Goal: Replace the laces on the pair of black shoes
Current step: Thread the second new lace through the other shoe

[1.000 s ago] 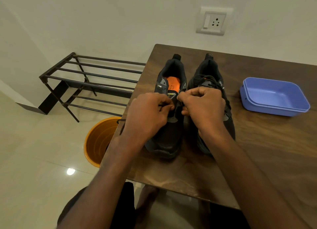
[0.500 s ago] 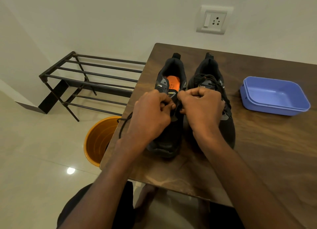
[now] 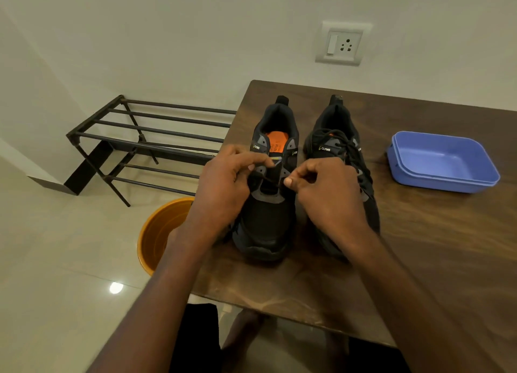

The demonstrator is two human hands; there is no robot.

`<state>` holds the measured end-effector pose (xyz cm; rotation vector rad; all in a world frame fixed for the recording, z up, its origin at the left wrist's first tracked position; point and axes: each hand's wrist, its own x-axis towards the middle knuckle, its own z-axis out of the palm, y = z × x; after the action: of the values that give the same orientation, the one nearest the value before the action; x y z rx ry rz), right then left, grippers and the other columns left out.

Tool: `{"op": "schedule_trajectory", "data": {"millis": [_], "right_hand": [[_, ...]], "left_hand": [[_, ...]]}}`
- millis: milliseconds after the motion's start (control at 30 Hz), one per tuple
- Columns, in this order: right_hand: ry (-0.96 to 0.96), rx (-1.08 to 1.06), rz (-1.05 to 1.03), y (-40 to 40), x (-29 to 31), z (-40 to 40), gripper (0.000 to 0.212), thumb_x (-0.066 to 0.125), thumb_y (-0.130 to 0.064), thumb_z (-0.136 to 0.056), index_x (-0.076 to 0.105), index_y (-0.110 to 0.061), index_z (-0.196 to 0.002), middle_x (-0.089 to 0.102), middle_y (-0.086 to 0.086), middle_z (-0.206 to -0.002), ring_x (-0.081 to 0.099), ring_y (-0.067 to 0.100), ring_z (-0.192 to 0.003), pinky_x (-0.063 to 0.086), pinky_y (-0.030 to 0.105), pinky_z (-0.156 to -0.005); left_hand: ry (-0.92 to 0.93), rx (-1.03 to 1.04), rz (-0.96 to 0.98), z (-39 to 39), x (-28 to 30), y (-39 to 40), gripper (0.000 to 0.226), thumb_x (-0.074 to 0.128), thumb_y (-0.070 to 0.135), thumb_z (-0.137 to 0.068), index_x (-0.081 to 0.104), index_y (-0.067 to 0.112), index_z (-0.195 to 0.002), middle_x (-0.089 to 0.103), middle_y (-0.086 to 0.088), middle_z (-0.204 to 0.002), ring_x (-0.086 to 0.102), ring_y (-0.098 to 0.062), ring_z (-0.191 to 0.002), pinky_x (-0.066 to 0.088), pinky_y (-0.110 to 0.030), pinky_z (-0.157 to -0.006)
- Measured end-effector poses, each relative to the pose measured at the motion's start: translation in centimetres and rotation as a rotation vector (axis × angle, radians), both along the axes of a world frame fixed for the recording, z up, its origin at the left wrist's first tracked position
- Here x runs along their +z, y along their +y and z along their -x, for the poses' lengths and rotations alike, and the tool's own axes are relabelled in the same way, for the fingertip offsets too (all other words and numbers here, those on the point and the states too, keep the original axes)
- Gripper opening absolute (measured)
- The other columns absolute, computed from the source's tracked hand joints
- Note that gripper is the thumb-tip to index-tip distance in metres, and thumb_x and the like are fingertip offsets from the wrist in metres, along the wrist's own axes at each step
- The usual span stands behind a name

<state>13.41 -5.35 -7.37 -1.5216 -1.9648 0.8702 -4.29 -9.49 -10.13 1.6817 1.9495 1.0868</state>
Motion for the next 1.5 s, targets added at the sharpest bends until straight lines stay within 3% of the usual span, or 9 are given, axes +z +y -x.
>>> {"op": "schedule_trajectory", "data": {"millis": [200, 333, 533, 667, 833, 1000, 1200, 1367, 1500], "right_hand": [[0.403, -0.366, -0.227, 1.2, 3.2, -3.1, 0.011, 0.065, -0.015, -0.098, 0.066, -0.026, -0.096, 0.071, -0.007, -0.098, 0.072, 0.007, -0.081, 0.063, 0.032, -0.074], [-0.003, -0.439, -0.532, 1.4, 3.7, -5.0, 0.023, 0.065, -0.025, -0.098, 0.062, -0.019, -0.121, 0.059, 0.001, -0.126, 0.055, 0.015, -0.11, 0.04, 0.019, -0.086], [-0.364, 0.102, -0.326, -0.5, 0.5, -0.8, 0.02, 0.068, -0.042, -0.096, 0.072, -0.028, -0.11, 0.056, -0.005, -0.119, 0.049, 0.016, -0.116, 0.038, 0.027, -0.091], [-0.264, 0.109, -0.215, 0.2, 0.2, -0.7, 0.008, 0.07, -0.025, -0.097, 0.075, -0.023, -0.091, 0.062, -0.008, -0.097, 0.059, 0.008, -0.093, 0.045, 0.028, -0.083], [0.175, -0.381, -0.428, 1.1, 3.2, -3.8, 0.008, 0.065, -0.019, -0.099, 0.067, -0.026, -0.097, 0.064, -0.003, -0.108, 0.063, 0.016, -0.097, 0.044, 0.019, -0.074], [-0.117, -0.338, -0.645, 0.6, 3.1, -4.1, 0.029, 0.065, -0.025, -0.096, 0.064, -0.018, -0.124, 0.051, 0.008, -0.132, 0.047, 0.026, -0.119, 0.035, 0.025, -0.09], [-0.397, 0.119, -0.258, -0.3, -0.1, -0.6, 0.021, 0.067, -0.042, -0.097, 0.074, -0.027, -0.108, 0.06, -0.003, -0.119, 0.052, 0.018, -0.113, 0.05, 0.042, -0.096], [0.003, -0.308, -0.441, 0.6, 2.1, -3.0, 0.011, 0.067, -0.031, -0.098, 0.074, -0.022, -0.097, 0.062, -0.007, -0.105, 0.059, 0.013, -0.097, 0.04, 0.023, -0.075], [-0.191, -0.386, -0.584, 0.7, 2.7, -4.1, 0.031, 0.069, -0.032, -0.095, 0.065, -0.019, -0.123, 0.054, 0.007, -0.13, 0.049, 0.028, -0.119, 0.047, 0.043, -0.091]], "left_hand": [[0.037, 0.012, 0.039, -0.3, 0.6, 0.0, 0.046, 0.057, -0.004, -0.096, 0.073, 0.038, -0.104, 0.054, 0.008, -0.116, 0.052, -0.007, -0.108, 0.043, -0.014, -0.088], [0.023, -0.005, 0.027, -0.3, 0.6, -0.1, 0.042, 0.056, 0.0, -0.1, 0.069, 0.04, -0.105, 0.053, 0.007, -0.118, 0.051, -0.008, -0.112, 0.046, -0.019, -0.094], [0.031, -0.056, 0.034, 0.1, 0.1, 0.0, 0.034, 0.056, 0.007, -0.102, 0.071, 0.035, -0.115, 0.054, 0.01, -0.113, 0.054, -0.01, -0.109, 0.053, -0.034, -0.095], [-0.017, -0.079, 0.047, 0.2, 0.4, -0.2, 0.03, 0.06, 0.008, -0.1, 0.072, 0.032, -0.114, 0.054, 0.014, -0.101, 0.055, -0.006, -0.099, 0.051, -0.031, -0.089], [0.009, -0.072, 0.091, 0.3, 0.8, -0.2, 0.035, 0.059, 0.004, -0.1, 0.072, 0.033, -0.116, 0.053, 0.019, -0.099, 0.054, -0.004, -0.096, 0.046, -0.023, -0.088], [0.016, -0.102, 0.085, 0.5, 1.1, -0.4, 0.04, 0.059, 0.0, -0.099, 0.07, 0.032, -0.119, 0.054, 0.018, -0.111, 0.054, -0.001, -0.106, 0.045, -0.015, -0.088], [-0.004, -0.125, 0.089, 0.5, 1.2, -0.7, 0.042, 0.059, -0.001, -0.099, 0.068, 0.032, -0.122, 0.057, 0.013, -0.113, 0.056, -0.004, -0.109, 0.045, -0.012, -0.084], [-0.034, -0.113, 0.111, 0.4, 1.4, -0.6, 0.044, 0.058, -0.004, -0.098, 0.069, 0.032, -0.122, 0.058, 0.015, -0.117, 0.054, -0.004, -0.119, 0.047, -0.018, -0.094], [-0.03, -0.107, 0.114, 0.1, 1.8, -0.7, 0.043, 0.057, -0.004, -0.099, 0.069, 0.03, -0.122, 0.05, 0.023, -0.102, 0.052, -0.002, -0.111, 0.047, -0.015, -0.089]]}}
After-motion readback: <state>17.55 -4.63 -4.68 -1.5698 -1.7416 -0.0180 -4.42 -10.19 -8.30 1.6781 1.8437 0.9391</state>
